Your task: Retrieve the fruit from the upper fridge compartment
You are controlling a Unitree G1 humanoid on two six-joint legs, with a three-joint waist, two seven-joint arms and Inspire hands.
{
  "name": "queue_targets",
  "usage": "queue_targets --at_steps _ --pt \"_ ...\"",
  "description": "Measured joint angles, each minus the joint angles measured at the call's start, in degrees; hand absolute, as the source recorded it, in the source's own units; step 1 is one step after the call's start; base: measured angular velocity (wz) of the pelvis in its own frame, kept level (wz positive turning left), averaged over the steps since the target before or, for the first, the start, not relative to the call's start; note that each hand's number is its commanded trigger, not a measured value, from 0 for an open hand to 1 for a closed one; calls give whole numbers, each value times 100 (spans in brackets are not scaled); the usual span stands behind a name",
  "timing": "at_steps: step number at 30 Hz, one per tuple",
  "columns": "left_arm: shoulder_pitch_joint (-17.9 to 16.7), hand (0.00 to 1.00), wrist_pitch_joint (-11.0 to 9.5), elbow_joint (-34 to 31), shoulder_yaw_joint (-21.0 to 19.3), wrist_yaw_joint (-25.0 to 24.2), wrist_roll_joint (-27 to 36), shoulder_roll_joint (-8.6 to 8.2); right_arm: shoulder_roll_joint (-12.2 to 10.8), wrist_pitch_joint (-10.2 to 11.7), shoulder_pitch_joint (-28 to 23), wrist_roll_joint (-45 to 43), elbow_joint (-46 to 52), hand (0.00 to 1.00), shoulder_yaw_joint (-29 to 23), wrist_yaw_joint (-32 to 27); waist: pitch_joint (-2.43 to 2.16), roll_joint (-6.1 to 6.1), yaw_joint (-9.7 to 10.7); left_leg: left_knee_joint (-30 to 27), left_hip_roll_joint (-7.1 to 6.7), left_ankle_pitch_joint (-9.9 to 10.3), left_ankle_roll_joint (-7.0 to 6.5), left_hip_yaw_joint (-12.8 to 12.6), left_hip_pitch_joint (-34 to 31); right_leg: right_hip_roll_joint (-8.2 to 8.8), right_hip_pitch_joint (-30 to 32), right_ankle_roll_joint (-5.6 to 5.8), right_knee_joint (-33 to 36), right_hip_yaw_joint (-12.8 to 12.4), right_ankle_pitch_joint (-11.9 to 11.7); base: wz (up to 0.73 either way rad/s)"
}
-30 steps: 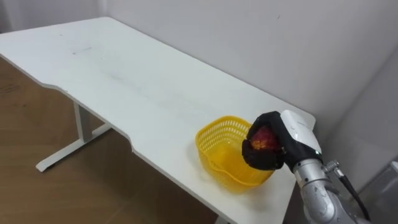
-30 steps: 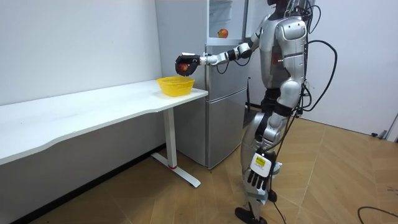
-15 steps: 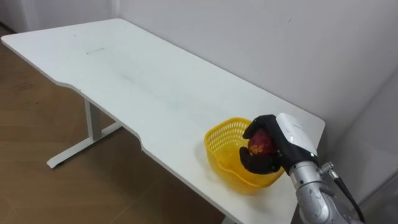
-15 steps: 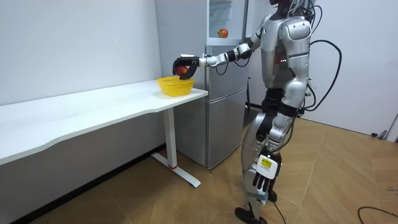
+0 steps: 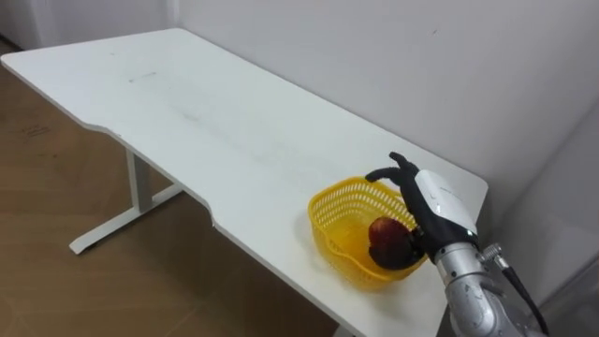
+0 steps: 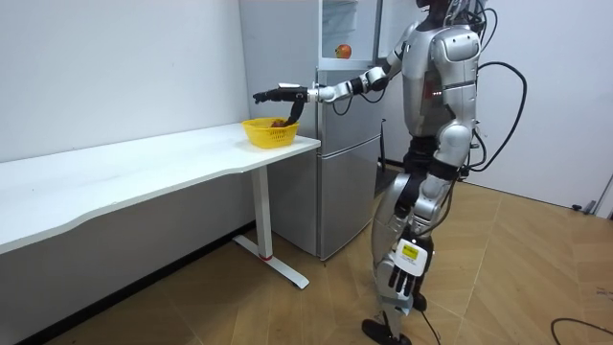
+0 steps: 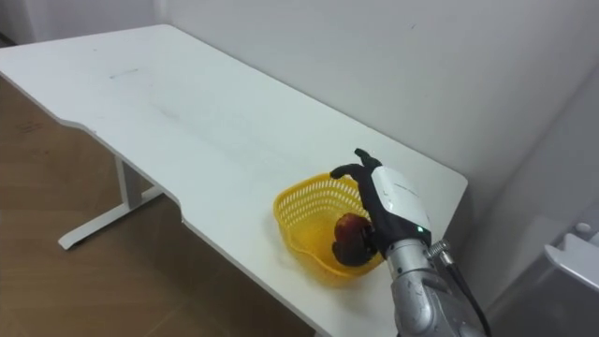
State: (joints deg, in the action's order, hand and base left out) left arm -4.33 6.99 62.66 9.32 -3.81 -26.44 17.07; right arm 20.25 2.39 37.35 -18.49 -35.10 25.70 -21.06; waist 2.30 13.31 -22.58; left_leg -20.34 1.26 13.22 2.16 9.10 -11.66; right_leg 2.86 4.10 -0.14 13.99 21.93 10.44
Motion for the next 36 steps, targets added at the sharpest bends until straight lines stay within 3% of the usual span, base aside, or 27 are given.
queue_targets --at_steps 10,25,31,36 --pt "1 0 3 38 -8 79 0 -2 -1 0 0 -5 0 0 0 0 46 23 4 -3 0 0 0 -1 13 0 -12 0 2 -1 0 0" --pt "5 0 15 1 -7 66 -1 -13 -4 0 0 -20 84 0 -22 -3 33 7 49 -82 -2 2 1 16 -43 -3 -8 0 1 22 0 0" --pt "-149 0 -5 -20 -10 145 139 -16 -2 18 0 36 1105 0 -127 -255 -12 -34 321 -81 -6 1 1 15 23 -4 -71 -1 -3 6 -1 0" --pt "-241 0 -156 -29 -8 271 198 -82 -14 312 -2 31 1745 0 -480 -462 -3 -118 454 -36 0 2 0 -32 231 -2 -240 0 -16 -39 -1 -3"
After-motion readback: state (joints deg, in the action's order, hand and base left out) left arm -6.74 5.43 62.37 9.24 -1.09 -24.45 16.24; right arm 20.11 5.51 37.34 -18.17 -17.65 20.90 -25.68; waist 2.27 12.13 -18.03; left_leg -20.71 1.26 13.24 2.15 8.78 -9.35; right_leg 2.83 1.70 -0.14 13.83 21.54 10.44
